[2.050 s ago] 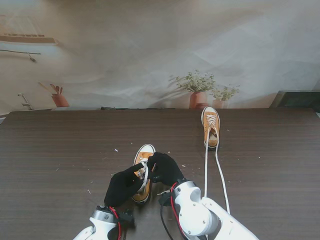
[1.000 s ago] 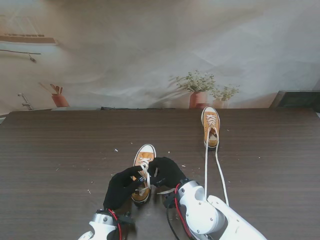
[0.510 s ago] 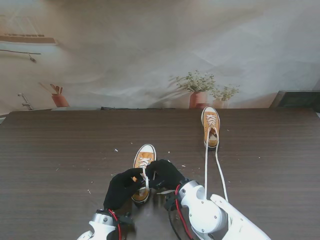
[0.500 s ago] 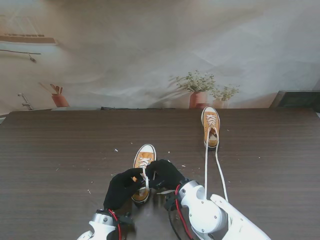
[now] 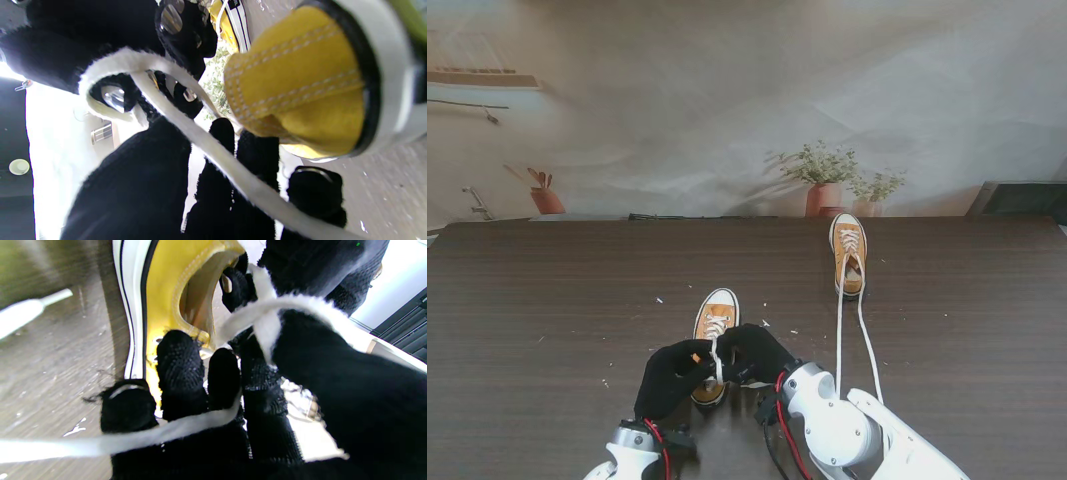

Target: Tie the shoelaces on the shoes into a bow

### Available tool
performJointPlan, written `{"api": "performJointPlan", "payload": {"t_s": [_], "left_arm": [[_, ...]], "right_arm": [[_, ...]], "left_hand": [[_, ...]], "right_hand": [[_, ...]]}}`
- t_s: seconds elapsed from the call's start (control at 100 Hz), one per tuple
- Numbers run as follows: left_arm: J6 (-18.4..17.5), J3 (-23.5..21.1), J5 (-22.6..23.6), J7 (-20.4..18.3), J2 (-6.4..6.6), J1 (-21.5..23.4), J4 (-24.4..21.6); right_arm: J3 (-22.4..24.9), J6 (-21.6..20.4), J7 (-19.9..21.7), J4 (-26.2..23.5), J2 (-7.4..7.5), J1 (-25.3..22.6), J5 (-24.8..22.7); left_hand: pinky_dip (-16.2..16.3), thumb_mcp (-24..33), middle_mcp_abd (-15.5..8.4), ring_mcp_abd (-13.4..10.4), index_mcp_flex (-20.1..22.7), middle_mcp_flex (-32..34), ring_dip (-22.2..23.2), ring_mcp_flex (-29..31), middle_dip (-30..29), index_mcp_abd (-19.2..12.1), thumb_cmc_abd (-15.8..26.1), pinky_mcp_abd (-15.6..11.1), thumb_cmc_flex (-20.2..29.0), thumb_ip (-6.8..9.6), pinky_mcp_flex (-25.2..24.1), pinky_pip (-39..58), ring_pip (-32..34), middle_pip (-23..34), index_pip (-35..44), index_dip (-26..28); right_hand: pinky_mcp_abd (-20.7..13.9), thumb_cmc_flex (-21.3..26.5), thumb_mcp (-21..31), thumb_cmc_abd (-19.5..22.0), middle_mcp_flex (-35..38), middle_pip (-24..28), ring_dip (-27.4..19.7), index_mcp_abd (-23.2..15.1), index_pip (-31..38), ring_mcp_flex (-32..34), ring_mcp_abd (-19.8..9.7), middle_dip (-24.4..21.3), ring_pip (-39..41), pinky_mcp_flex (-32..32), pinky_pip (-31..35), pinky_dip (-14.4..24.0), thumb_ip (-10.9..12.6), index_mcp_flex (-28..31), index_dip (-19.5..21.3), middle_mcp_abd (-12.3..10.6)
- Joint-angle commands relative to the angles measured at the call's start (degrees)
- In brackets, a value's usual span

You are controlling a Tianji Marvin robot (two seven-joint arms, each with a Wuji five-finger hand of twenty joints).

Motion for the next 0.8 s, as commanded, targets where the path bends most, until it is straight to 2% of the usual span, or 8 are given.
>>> {"api": "performJointPlan", "payload": {"t_s": [0.0,0.1,0.3,0.4,0.6,0.62,0.66,0.79], "left_arm": [[-0.25,0.09,0.48,-0.87,0.18,-0.14,-0.04],[-0.23,0.33,0.36,-0.48,0.0,-0.4,0.24],[0.01,0.81,-0.45,-0.1,-0.28,-0.49,0.22],[-0.06,0.86,-0.85,-0.64,-0.2,-0.43,0.14],[-1.47,0.52,-2.7,-5.43,0.78,0.02,-0.31],[-1.61,0.5,-3.06,-5.89,0.85,0.06,-0.37],[-1.76,0.45,-3.56,-6.54,0.96,0.15,-0.49],[-1.75,0.45,-4.04,-6.84,0.98,0.26,-0.59]], "right_arm": [[-0.02,0.25,0.87,-0.3,0.26,-0.06,-0.04],[-0.06,0.32,0.81,-0.42,0.24,-0.14,0.02],[-0.32,0.34,0.72,-0.39,0.21,-0.2,0.02],[-0.42,0.26,0.69,-0.36,0.21,-0.25,0.02],[-0.38,0.26,0.2,-0.3,0.06,-0.4,0.07],[-0.36,0.25,0.15,-0.3,0.05,-0.42,0.09],[-0.33,0.2,0.06,-0.27,0.04,-0.49,0.04],[-0.33,0.15,-0.49,0.15,-0.08,-0.64,-0.15]], "left_hand": [[-0.37,1.4,-2.36,-1.67,3.0,0.94,1.0,0.35,1.2,-9.79,-3.05,-1.71,-1.94,-1.1,1.06,2.17,1.42,-0.06,2.39,-0.32],[-0.91,-0.42,-2.27,-1.76,3.08,1.22,0.75,1.02,1.07,-9.96,-2.84,-1.68,-1.66,-0.99,1.52,2.31,2.01,2.11,11.97,-3.45],[-0.96,-1.06,-1.45,-0.87,2.89,0.23,0.68,1.63,-0.41,-9.17,-1.25,-0.38,-4.26,-1.38,1.83,2.38,2.65,5.83,22.35,-0.18],[-0.57,-2.21,-1.33,-0.56,0.32,-1.63,0.78,0.78,-0.82,-7.19,0.53,-0.11,-4.44,-1.56,0.98,2.14,2.49,7.09,24.66,5.11],[1.14,-11.6,-1.54,-0.16,-8.18,-7.64,2.19,-4.22,1.48,-3.25,8.05,0.61,0.56,0.57,-3.12,-1.74,0.16,6.68,27.15,18.28],[1.2,-11.24,-0.34,-0.02,-9.09,-8.52,2.33,-4.75,1.73,-2.61,8.09,0.76,0.71,1.31,-3.55,-2.15,0.0,6.65,27.91,19.52],[1.4,-9.8,-0.25,-0.06,-10.83,-9.42,2.64,-5.52,2.54,-1.77,7.92,0.83,0.36,2.38,-4.07,-2.69,-0.25,6.76,29.26,21.78],[2.27,2.96,-0.01,0.22,-14.11,-10.79,3.55,-7.48,5.97,-0.45,4.26,1.16,-4.65,3.54,-5.57,-4.46,-1.39,5.92,32.77,28.02]], "right_hand": [[0.08,0.26,6.98,-1.5,0.64,-0.86,0.0,-1.91,1.59,1.07,0.58,1.08,1.14,0.18,1.98,-0.4,1.94,2.93,1.9,-0.48],[0.04,0.33,6.98,-1.51,0.66,-0.88,0.03,-1.84,1.51,1.07,0.57,1.11,1.19,0.12,2.06,-0.37,1.85,2.89,1.93,-0.34],[-0.01,0.31,6.98,-1.46,0.61,-0.92,0.05,-1.86,1.43,1.07,0.48,1.13,1.24,0.16,2.13,-0.37,1.73,2.9,2.0,-0.51],[0.07,0.21,6.98,-1.35,0.54,-0.97,0.05,-1.85,1.39,1.03,0.5,1.13,1.25,0.12,2.14,-0.37,1.61,2.88,2.01,-0.51],[-0.18,-0.09,6.98,-0.94,-0.26,-1.04,0.05,-2.07,1.1,0.29,0.38,1.2,1.09,-0.49,1.96,-0.4,0.91,2.45,2.05,-0.83],[-0.19,-0.12,6.98,-0.91,-0.33,-1.05,0.05,-2.07,1.08,0.25,0.38,1.19,1.09,-0.55,1.95,-0.39,0.86,2.43,2.06,-0.85],[-0.23,-0.19,6.98,-0.85,-0.43,-1.02,0.05,-2.09,1.04,0.14,0.34,1.21,1.05,-0.7,1.91,-0.39,0.77,2.35,2.08,-0.92],[-0.3,-0.22,6.98,-0.72,-0.75,-1.1,0.0,-2.33,0.93,-0.23,0.34,1.1,0.84,-1.23,1.66,-0.41,0.55,2.16,2.15,-1.04]]}}
